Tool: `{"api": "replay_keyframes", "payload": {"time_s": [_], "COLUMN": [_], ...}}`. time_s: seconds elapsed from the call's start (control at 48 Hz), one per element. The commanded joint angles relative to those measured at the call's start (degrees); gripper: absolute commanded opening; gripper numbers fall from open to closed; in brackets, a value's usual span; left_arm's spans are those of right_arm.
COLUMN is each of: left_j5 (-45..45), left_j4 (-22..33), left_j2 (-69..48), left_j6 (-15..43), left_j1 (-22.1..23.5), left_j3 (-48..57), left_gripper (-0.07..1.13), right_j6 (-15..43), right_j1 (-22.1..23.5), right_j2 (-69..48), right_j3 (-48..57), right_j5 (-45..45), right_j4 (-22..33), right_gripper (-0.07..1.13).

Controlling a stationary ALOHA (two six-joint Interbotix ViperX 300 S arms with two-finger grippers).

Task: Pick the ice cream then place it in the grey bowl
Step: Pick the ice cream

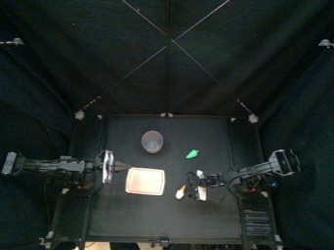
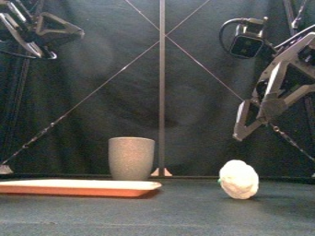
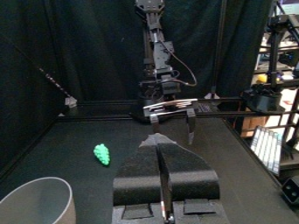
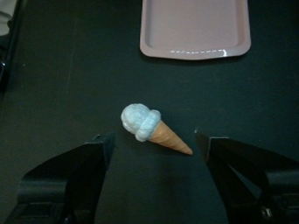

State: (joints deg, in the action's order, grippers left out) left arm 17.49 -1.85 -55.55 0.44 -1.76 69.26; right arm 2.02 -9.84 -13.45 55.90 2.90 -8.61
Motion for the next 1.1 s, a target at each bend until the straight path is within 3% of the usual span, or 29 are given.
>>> {"api": "replay_keyframes", "payload": {"time_s": [0.021, 0.812, 0.958, 1.104], "left_j5": [0.26, 0.0, 0.0, 0.0], "left_j4": [-0.09, -0.18, -0.09, -0.18], "left_j2": [0.18, 0.09, 0.09, 0.09], "left_j6": [0.09, 0.09, 0.09, 0.09], "left_j1": [-0.09, -0.09, -0.09, -0.09], "left_j3": [-0.79, -0.62, -0.62, -0.53], "left_gripper": [-0.03, -0.03, -0.03, -0.03], "right_j6": [-0.09, -0.09, -0.09, -0.35], "right_j1": [-0.79, -1.93, -1.93, -1.58], "right_j2": [1.58, 16.88, 16.7, 16.79], "right_j3": [-2.11, -12.3, -13.01, -13.89], "right_j5": [0.09, -8.0, -9.58, -9.49], "right_j4": [0.53, 5.45, 5.8, 5.89], "right_gripper": [1.04, 1.01, 0.86, 0.6]}}
